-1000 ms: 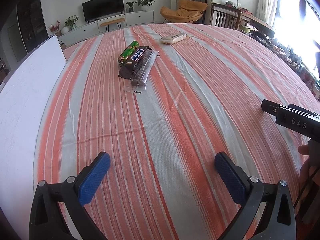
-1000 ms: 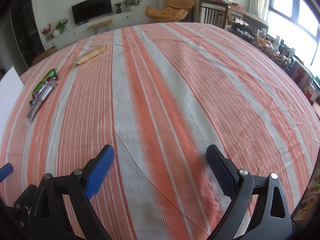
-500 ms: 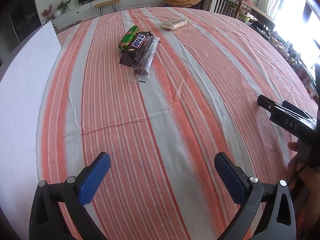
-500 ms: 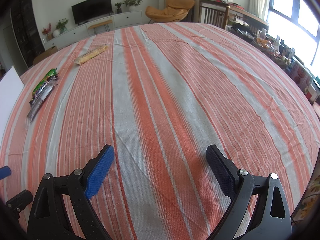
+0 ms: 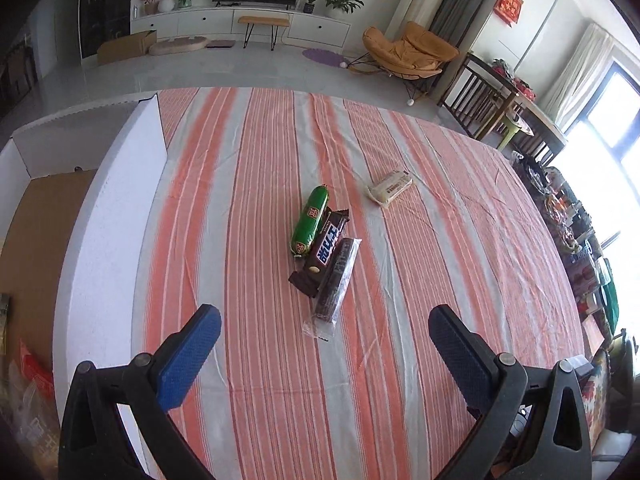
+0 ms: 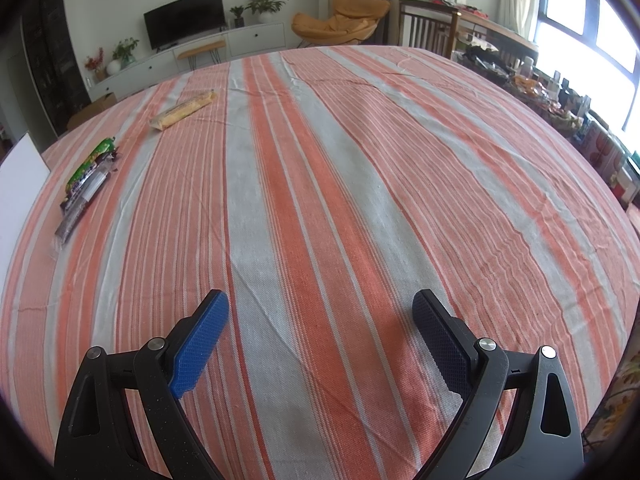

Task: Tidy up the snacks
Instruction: 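Reach the left gripper to the green stick snack and grasp it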

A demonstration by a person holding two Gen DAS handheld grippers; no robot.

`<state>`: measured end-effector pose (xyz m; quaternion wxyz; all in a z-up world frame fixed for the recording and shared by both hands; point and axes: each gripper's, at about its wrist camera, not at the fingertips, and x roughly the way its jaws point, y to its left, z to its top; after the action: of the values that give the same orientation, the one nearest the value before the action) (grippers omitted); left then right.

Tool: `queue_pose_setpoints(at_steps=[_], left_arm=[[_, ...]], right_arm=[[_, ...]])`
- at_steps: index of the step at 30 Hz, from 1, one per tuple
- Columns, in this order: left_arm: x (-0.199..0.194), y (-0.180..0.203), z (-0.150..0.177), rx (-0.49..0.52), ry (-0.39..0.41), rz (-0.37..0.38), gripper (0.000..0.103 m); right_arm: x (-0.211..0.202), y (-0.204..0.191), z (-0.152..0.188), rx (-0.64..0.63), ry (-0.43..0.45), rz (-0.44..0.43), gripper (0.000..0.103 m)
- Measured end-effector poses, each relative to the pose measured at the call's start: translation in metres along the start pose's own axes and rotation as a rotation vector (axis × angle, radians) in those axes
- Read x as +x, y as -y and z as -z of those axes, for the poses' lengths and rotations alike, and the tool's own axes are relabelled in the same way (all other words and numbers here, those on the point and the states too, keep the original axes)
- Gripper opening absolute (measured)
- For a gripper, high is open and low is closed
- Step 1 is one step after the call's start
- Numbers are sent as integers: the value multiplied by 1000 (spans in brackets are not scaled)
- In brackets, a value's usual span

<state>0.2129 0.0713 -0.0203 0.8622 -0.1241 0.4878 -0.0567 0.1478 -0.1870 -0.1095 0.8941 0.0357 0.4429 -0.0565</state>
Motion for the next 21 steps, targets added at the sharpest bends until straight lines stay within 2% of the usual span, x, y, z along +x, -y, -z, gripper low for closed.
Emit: queue_pose_setpoints(at_steps=[2, 4, 6, 11, 15, 17, 18, 19, 20, 21], left_arm=[[20, 0, -14, 24, -28, -39, 93], [44, 4, -27, 76, -66, -87, 78], [67, 6, -40, 98, -87, -123, 70], [109, 8, -58, 126, -80, -132, 66], [141, 3, -61, 143, -96, -146, 49], [145, -5, -64, 117, -54, -142, 47], [148, -8, -65, 109, -60, -143, 45], [153, -10, -65, 112, -78, -142, 27], [156, -9, -62, 133, -90, -155, 25], [155, -5, -59, 172, -67, -179, 23]], right_arm=[[0, 0, 0, 0, 0, -1, 95], [0, 0, 0, 0, 0, -1, 95], [0, 0, 0, -1, 0, 0, 95], [0, 0, 0, 1, 0, -1, 95], [0, 0, 0, 2, 1, -4, 95], [0, 0, 0, 3, 2, -6, 95], [0, 1, -1, 3, 2, -7, 95], [1, 1, -1, 3, 2, -6, 95], [1, 1, -1, 2, 2, -6, 95], [1, 1, -1, 2, 1, -4, 95]])
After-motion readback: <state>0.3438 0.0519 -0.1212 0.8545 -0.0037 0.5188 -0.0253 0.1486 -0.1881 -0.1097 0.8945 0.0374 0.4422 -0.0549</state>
